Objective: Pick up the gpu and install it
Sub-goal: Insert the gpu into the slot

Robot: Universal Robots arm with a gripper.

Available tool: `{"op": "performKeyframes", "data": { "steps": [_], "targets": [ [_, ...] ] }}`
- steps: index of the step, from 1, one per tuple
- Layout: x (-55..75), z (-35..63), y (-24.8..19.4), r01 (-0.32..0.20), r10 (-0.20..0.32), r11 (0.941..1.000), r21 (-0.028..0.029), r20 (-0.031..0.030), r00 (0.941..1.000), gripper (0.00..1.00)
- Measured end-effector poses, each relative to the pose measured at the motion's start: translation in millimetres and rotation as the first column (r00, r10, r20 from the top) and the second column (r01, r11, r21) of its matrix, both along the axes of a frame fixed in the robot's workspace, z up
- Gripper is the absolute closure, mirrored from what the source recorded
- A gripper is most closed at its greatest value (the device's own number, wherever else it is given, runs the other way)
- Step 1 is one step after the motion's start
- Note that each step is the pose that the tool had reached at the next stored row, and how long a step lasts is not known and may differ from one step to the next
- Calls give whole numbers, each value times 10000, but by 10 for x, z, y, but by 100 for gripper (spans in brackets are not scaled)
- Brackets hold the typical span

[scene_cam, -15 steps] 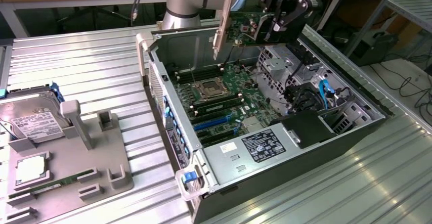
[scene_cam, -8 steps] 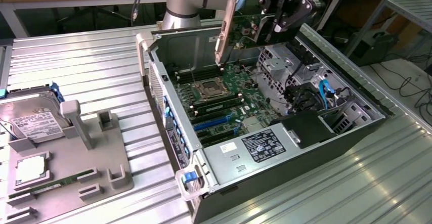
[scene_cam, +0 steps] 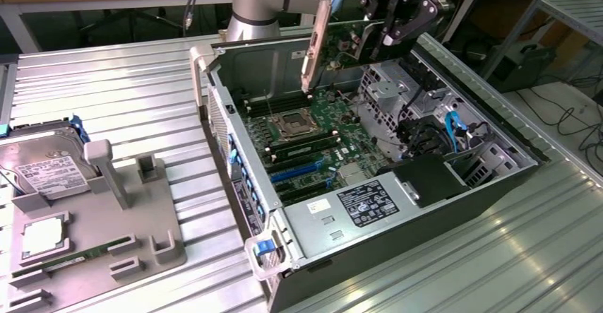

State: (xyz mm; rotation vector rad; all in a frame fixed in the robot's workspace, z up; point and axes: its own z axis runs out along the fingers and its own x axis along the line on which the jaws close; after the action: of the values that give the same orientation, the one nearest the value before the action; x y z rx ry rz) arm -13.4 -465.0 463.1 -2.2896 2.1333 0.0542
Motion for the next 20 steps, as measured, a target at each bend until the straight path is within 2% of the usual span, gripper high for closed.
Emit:
{"op": "performKeyframes", "data": {
  "steps": [3,5,8,11,20],
  "targets": [
    [1,-3,0,-3,3,10000,0,10,10000,72],
    [0,-7,0,-2,2,10000,-20,32,10000,72],
    [0,-20,0,-1,2,10000,-46,152,9999,72],
    [-1,-46,0,37,-36,10000,-49,232,9997,72],
    [-8,-83,0,92,-91,9999,-49,274,9996,72]
  ]
}}
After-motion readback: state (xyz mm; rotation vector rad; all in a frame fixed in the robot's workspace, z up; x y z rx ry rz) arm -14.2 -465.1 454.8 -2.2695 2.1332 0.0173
